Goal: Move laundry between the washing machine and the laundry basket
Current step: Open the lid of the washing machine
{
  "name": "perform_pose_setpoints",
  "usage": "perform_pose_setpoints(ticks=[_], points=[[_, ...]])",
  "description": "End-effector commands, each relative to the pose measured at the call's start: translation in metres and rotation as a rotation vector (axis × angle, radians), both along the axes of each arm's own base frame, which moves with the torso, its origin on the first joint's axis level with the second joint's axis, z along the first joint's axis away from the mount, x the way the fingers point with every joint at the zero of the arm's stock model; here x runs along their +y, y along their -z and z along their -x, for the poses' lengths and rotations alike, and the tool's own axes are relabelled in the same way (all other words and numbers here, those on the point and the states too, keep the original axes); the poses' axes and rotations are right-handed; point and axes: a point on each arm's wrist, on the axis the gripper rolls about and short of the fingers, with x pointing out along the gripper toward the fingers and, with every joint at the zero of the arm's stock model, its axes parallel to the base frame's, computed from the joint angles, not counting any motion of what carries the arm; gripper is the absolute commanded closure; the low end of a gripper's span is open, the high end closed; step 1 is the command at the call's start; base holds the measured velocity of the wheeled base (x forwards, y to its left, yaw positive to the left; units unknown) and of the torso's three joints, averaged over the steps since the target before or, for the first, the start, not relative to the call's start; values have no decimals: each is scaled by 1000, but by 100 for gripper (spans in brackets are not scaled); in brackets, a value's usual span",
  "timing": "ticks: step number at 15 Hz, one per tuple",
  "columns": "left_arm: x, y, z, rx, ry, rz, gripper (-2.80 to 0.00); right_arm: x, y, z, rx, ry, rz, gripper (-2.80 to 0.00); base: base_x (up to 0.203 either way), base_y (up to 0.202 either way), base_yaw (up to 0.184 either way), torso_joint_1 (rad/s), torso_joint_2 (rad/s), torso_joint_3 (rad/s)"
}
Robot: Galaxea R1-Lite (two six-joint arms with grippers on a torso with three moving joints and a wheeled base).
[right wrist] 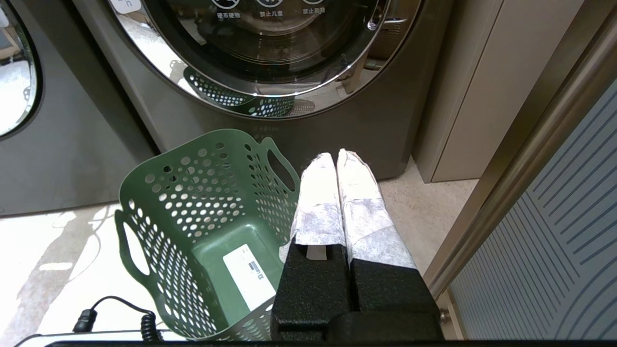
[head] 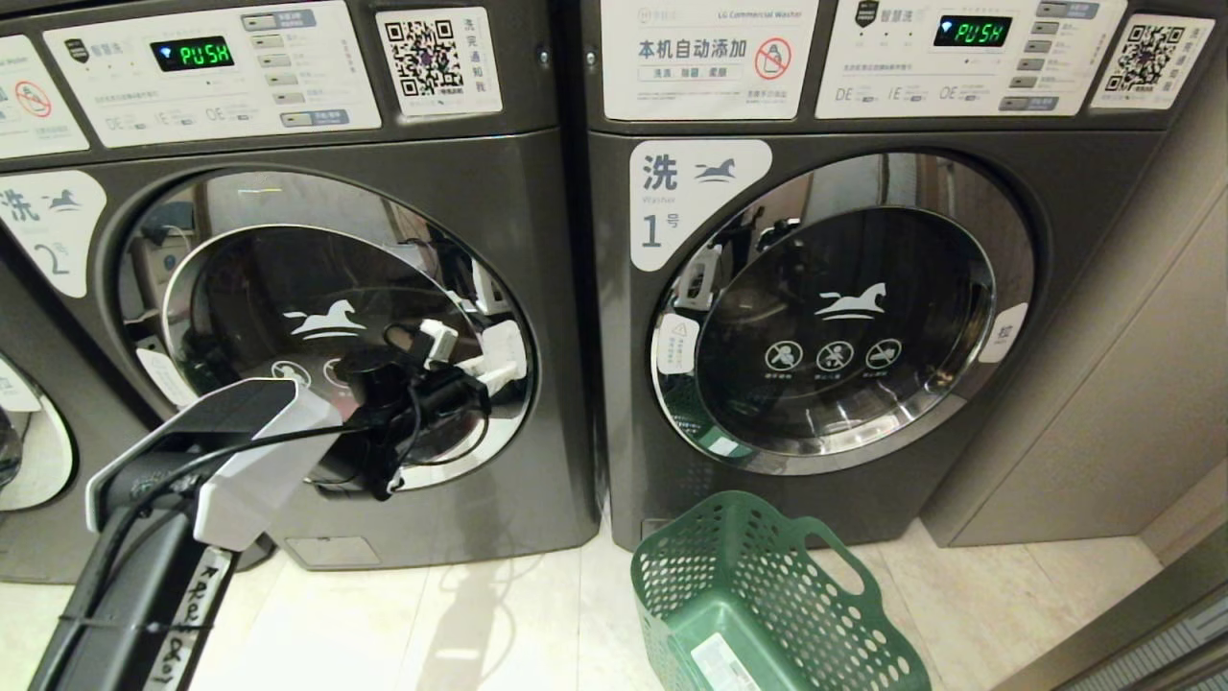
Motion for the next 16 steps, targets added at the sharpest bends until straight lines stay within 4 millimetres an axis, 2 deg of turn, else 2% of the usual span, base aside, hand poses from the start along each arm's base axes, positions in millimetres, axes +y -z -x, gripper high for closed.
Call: perform_pose_setpoints(ticks=[1, 9, 16], points=[[0, 1, 0, 2, 6, 3, -280, 0, 0, 0, 1, 0, 0, 0, 0, 0, 0, 0, 0, 0], [4, 0, -3, -20, 25, 5, -280, 0, 0, 0, 1, 0, 0, 0, 0, 0, 0, 0, 0, 5], [4, -5, -1, -61, 148, 18, -280, 0, 0, 0, 1, 0, 0, 0, 0, 0, 0, 0, 0, 0]])
